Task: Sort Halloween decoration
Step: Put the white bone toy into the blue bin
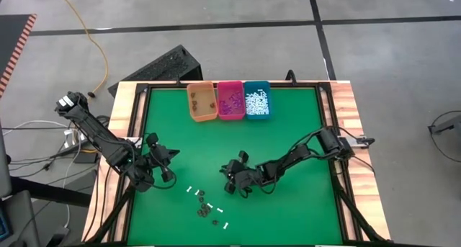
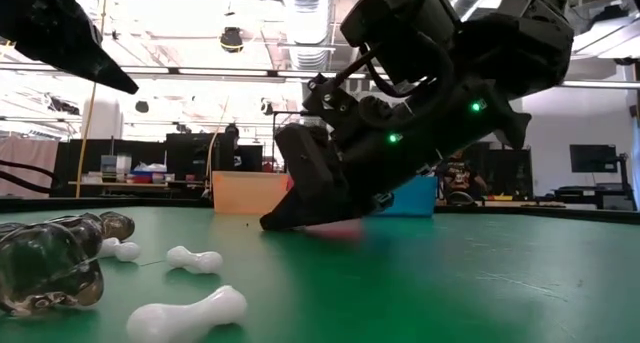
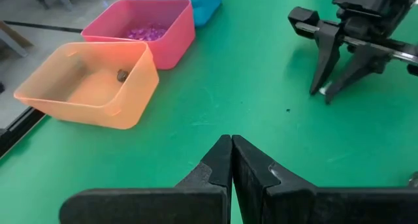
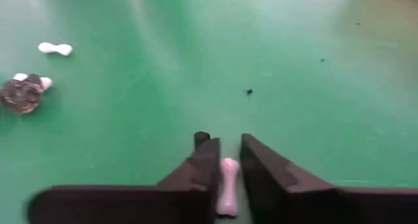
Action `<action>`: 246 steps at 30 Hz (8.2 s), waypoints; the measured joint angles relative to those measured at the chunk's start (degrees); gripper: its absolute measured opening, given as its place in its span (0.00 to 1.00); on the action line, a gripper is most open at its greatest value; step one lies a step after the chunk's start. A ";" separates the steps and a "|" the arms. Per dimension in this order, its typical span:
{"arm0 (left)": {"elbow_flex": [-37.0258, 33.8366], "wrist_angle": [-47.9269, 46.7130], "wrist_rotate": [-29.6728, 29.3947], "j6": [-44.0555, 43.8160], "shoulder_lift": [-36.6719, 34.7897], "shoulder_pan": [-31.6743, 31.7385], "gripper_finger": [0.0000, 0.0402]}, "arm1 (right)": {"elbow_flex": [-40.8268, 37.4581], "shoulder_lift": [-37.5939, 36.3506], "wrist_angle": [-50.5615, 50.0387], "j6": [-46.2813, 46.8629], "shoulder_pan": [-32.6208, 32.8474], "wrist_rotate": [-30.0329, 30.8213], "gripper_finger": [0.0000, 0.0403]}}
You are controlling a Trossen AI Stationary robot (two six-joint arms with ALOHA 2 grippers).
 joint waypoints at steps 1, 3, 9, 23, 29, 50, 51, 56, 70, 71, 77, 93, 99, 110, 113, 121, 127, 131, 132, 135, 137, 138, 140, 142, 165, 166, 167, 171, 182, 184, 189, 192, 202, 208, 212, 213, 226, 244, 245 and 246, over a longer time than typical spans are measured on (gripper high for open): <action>0.00 -0.06 -0.01 0.00 0.00 0.00 0.00 | -0.06 0.06 -0.19 -0.09 0.14 0.10 0.21; 0.00 -0.01 0.01 0.00 0.00 0.00 0.00 | -0.04 0.05 -0.90 0.00 0.34 0.12 0.13; 0.00 0.02 0.04 0.00 0.00 0.00 0.00 | -0.13 0.18 -1.21 0.38 0.60 -0.63 0.10; 0.00 0.02 1.43 0.00 0.00 0.02 0.00 | -0.50 -6.18 -3.55 -8.03 -1.87 1.63 0.08; 0.00 -0.06 1.41 0.00 0.00 0.02 0.00 | -0.41 -10.53 -6.11 -13.26 -5.38 1.78 0.04; 0.00 -0.13 1.19 -0.11 0.00 0.02 0.00 | -0.21 -7.03 -7.38 3.10 -9.94 -7.68 0.29; 0.00 -0.13 1.19 -0.11 0.00 0.01 0.00 | -0.21 -7.01 -7.57 3.27 -9.58 -6.71 0.31; 0.00 -0.16 0.30 -0.07 0.00 0.02 0.00 | -0.21 -7.05 -9.26 4.29 -9.28 -4.05 0.39; 0.00 -0.11 -0.95 -0.09 0.00 0.02 0.00 | -0.21 -11.75 -9.56 -1.14 -9.15 -1.99 0.41; 0.00 -0.13 -1.10 -0.07 0.00 0.02 0.00 | -0.21 -11.75 -8.85 -1.15 -9.17 -1.83 0.41; 0.00 -0.10 -2.03 -0.15 0.02 0.02 0.00 | 3.52 -9.84 -7.99 -1.29 -8.61 -1.47 0.41; 0.00 0.19 -1.44 -0.92 0.02 0.01 0.00 | 7.64 -0.41 -8.92 4.98 -6.52 1.64 0.41; 0.00 -0.17 -1.24 -0.92 0.04 0.02 0.00 | 8.33 1.60 -12.58 9.98 -5.15 3.99 0.34; 0.00 -0.13 -1.30 -0.90 0.04 0.01 0.00 | 8.03 1.80 -14.34 8.09 -4.72 5.58 0.04; 0.00 -0.13 -1.28 -0.90 0.04 0.02 0.00 | 8.00 1.84 -13.94 8.19 -4.72 5.52 0.05; 0.00 -0.18 -0.24 -0.87 0.04 0.02 0.00 | 7.62 -2.33 -15.63 3.17 -4.53 6.61 0.04; 0.00 -0.23 0.09 -0.87 0.04 0.01 0.00 | 7.79 -7.63 -15.38 -3.44 -5.70 8.35 0.05; 0.00 -0.20 -0.40 -0.85 0.04 0.02 0.00 | 7.81 -8.12 -12.96 -4.38 -6.82 5.65 0.17; 0.00 -0.23 -0.77 -0.83 0.04 0.02 0.00 | 7.81 -8.01 -13.02 -3.21 -6.90 5.20 0.21; 0.00 -0.13 -1.36 -0.81 0.04 0.02 0.00 | 7.83 -7.04 -12.95 0.32 -7.36 4.46 0.32; 0.00 -0.13 -1.39 -0.81 0.04 0.02 0.00 | 7.81 -5.98 -13.13 0.62 -7.73 4.54 0.39; 0.00 -0.11 -1.37 -0.81 0.04 0.02 0.00 | 7.86 -5.38 -12.15 0.66 -7.80 5.01 0.42; 0.00 -0.14 -1.41 -0.81 0.03 0.02 0.00 | 7.81 -5.10 -12.70 0.67 -7.91 6.30 0.47; 0.00 -0.14 -1.48 -0.80 0.02 0.01 0.00 | 7.99 -3.58 -10.09 0.98 -8.46 5.40 0.50; -0.02 -0.35 -0.94 -0.83 0.04 0.02 0.00 | 11.31 3.00 -13.47 6.46 -8.37 2.71 0.06; -0.02 -0.35 -0.81 -0.83 0.04 0.00 0.00 | 11.29 2.71 -13.47 6.45 -8.37 2.72 0.06; -0.02 -0.35 -0.57 -0.83 0.04 0.00 0.00 | 11.29 2.53 -13.50 6.44 -8.37 2.73 0.07; -0.02 -0.37 0.65 -0.84 0.04 0.00 0.00 | 11.12 1.33 -14.41 5.20 -8.39 2.88 0.04; -0.02 -0.39 1.18 -0.85 0.02 0.00 0.00 | 10.96 -6.83 -20.80 -1.31 -8.74 7.83 0.04; -0.02 -0.39 1.19 -0.85 0.02 0.00 0.00 | 10.96 -8.66 -22.86 -3.93 -9.47 8.77 0.04; -0.02 -0.41 1.16 -0.85 0.02 0.02 0.00 | 10.90 -15.02 -30.30 -9.25 -13.55 10.97 0.04; -0.02 -0.39 1.17 -0.85 0.02 0.00 0.00 | 9.58 -19.42 -32.56 -13.30 -17.82 11.09 0.04; -0.02 -0.53 0.74 -0.83 0.04 0.02 0.00 | 0.67 -31.76 -39.62 -15.88 -37.48 -0.52 0.07; -0.02 -0.99 -0.36 -0.83 0.02 0.01 0.00 | 0.42 -30.56 -39.29 -15.71 -45.17 -16.50 0.24; -0.02 -1.16 -0.32 -1.36 0.02 0.00 0.00 | 0.44 -30.56 -39.01 -15.26 -45.93 -18.55 0.35; -0.02 -1.16 -0.30 -1.36 0.02 0.02 0.00 | 0.45 -30.86 -39.06 -15.27 -45.73 -18.68 0.37; -0.02 -1.17 -0.23 -1.53 0.04 0.02 0.00 | 0.64 -24.50 -16.67 -12.25 -13.84 -24.53 0.38; -0.02 -0.64 0.52 -2.67 0.02 0.00 0.00 | 26.46 0.40 -32.59 -1.04 10.18 -11.03 0.34; -0.02 -0.62 0.58 -2.89 0.03 0.01 0.00 | 26.80 0.42 -34.15 -0.65 10.42 -10.97 0.34; -0.02 -0.57 0.59 -3.11 0.04 0.02 0.00 | 26.84 0.42 -34.27 -0.04 10.57 -10.89 0.34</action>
